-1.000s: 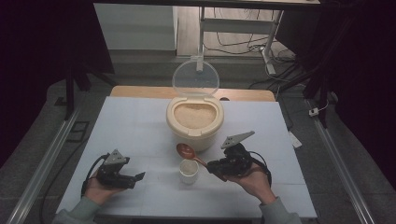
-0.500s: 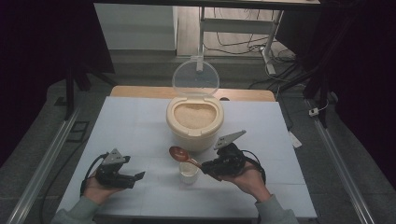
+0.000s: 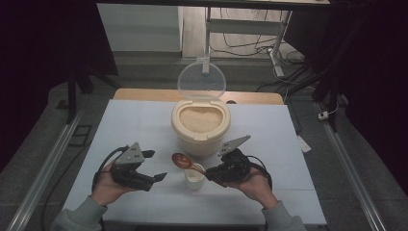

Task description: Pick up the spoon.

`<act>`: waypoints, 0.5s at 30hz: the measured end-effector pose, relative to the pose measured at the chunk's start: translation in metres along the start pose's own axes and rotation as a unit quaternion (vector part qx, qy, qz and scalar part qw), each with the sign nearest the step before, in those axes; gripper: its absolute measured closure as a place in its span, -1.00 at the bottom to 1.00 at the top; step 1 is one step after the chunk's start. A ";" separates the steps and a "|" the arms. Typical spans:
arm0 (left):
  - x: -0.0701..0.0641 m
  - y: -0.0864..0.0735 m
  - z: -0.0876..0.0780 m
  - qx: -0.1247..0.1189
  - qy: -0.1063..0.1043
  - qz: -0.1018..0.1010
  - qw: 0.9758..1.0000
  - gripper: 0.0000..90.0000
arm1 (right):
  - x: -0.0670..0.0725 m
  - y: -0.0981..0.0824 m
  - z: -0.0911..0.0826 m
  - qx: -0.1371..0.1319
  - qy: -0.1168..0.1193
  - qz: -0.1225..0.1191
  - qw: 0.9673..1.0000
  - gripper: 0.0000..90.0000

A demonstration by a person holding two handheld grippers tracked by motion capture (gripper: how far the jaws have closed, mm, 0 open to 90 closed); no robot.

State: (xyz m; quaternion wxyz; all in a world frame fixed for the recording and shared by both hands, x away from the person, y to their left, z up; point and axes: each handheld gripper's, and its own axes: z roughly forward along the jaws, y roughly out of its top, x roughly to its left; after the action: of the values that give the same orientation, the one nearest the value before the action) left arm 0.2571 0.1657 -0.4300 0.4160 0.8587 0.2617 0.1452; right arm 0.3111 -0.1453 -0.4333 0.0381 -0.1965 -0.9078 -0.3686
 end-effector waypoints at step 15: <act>-0.026 0.059 0.052 0.095 -0.079 0.139 0.983 -0.33 | 0.005 0.000 0.005 0.011 0.009 -0.024 1.000 0.76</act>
State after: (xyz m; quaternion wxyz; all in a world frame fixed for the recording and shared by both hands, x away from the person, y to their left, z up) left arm 0.2793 0.0873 -0.4162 0.3272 0.9312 0.1187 0.1079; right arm 0.3071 -0.1406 -0.4355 0.0397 -0.1709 -0.9158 -0.3614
